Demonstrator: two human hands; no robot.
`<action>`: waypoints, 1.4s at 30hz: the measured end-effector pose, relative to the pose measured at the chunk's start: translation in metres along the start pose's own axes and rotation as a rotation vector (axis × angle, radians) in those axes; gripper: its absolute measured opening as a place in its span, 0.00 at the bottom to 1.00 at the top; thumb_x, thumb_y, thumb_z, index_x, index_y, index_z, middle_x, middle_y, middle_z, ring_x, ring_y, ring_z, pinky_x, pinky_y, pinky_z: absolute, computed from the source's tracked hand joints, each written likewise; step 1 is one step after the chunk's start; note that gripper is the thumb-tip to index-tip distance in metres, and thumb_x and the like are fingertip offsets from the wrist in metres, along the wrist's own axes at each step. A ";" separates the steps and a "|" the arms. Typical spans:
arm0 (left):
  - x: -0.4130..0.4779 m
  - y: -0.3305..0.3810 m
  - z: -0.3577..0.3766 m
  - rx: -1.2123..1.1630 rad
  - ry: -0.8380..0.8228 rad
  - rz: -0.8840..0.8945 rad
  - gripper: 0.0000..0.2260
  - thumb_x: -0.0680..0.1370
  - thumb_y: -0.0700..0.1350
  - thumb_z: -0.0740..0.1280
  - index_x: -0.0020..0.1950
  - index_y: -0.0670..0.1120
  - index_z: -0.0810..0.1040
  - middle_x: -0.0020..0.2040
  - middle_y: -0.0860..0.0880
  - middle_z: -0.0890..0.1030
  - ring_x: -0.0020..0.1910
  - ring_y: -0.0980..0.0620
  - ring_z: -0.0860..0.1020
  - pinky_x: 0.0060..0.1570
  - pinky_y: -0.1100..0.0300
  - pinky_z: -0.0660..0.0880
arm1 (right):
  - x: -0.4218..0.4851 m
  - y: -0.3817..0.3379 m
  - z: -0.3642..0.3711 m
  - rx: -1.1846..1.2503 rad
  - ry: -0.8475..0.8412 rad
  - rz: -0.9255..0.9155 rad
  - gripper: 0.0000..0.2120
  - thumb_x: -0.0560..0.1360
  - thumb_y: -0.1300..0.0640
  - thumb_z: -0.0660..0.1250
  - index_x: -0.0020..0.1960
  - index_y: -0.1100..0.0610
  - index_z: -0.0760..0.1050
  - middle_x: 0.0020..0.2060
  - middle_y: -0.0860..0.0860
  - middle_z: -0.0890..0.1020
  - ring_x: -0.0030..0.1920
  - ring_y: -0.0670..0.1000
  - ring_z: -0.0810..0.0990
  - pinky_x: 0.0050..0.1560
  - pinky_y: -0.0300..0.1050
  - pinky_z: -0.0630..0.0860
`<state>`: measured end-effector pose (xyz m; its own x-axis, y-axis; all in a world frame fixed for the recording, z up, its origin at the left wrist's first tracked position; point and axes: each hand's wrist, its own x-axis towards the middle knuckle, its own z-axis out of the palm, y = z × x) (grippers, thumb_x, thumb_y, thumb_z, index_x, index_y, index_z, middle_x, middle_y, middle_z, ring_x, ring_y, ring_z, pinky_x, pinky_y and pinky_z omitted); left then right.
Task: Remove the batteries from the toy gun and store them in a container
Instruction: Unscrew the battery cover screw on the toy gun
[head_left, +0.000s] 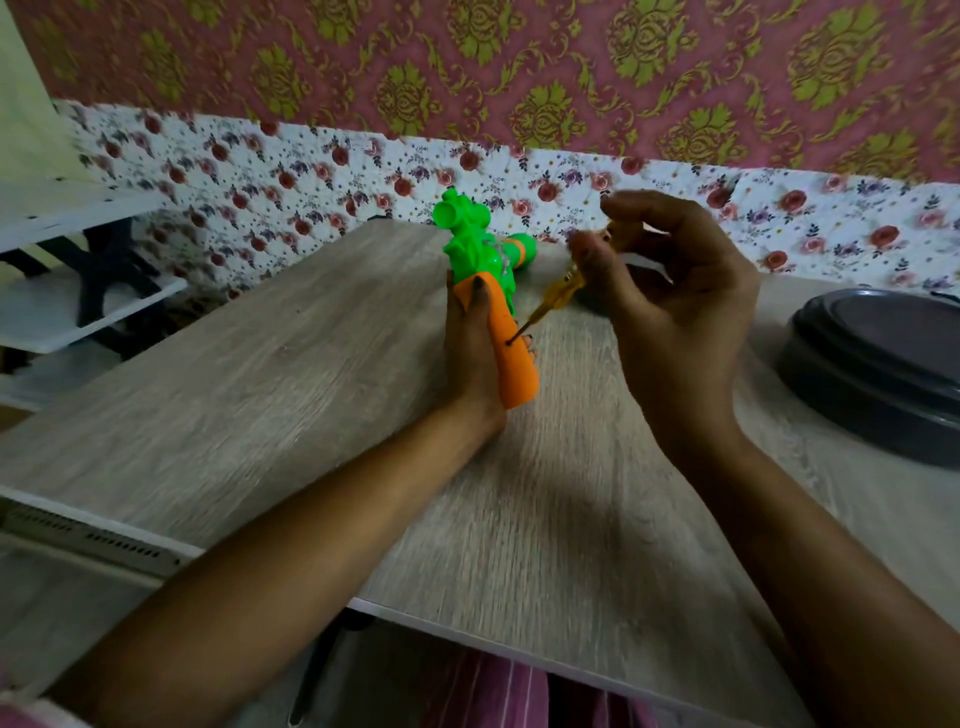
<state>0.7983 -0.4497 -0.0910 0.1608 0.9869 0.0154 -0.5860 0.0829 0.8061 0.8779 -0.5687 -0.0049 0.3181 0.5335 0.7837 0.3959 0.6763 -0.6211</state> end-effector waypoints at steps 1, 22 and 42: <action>0.000 0.001 0.000 -0.007 0.009 0.002 0.37 0.66 0.64 0.63 0.73 0.51 0.65 0.58 0.43 0.76 0.37 0.51 0.79 0.31 0.62 0.76 | 0.000 0.000 0.000 0.007 0.022 -0.006 0.09 0.70 0.59 0.71 0.47 0.50 0.76 0.47 0.59 0.80 0.45 0.55 0.81 0.44 0.50 0.80; -0.002 0.002 0.001 -0.042 0.013 -0.014 0.24 0.79 0.56 0.56 0.73 0.49 0.64 0.46 0.43 0.75 0.25 0.55 0.76 0.27 0.65 0.74 | 0.001 -0.003 0.000 0.125 0.000 0.029 0.08 0.70 0.63 0.70 0.47 0.53 0.75 0.43 0.56 0.79 0.46 0.52 0.80 0.49 0.47 0.79; -0.001 0.001 0.001 -0.038 0.003 -0.057 0.38 0.68 0.63 0.62 0.73 0.45 0.64 0.41 0.46 0.73 0.24 0.54 0.74 0.26 0.64 0.72 | 0.002 0.000 -0.001 0.075 -0.028 0.020 0.08 0.72 0.63 0.68 0.48 0.53 0.75 0.43 0.56 0.78 0.44 0.49 0.79 0.48 0.44 0.78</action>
<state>0.7979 -0.4503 -0.0898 0.1924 0.9808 -0.0318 -0.6054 0.1441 0.7827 0.8792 -0.5680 -0.0034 0.3002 0.5604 0.7719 0.3243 0.7011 -0.6351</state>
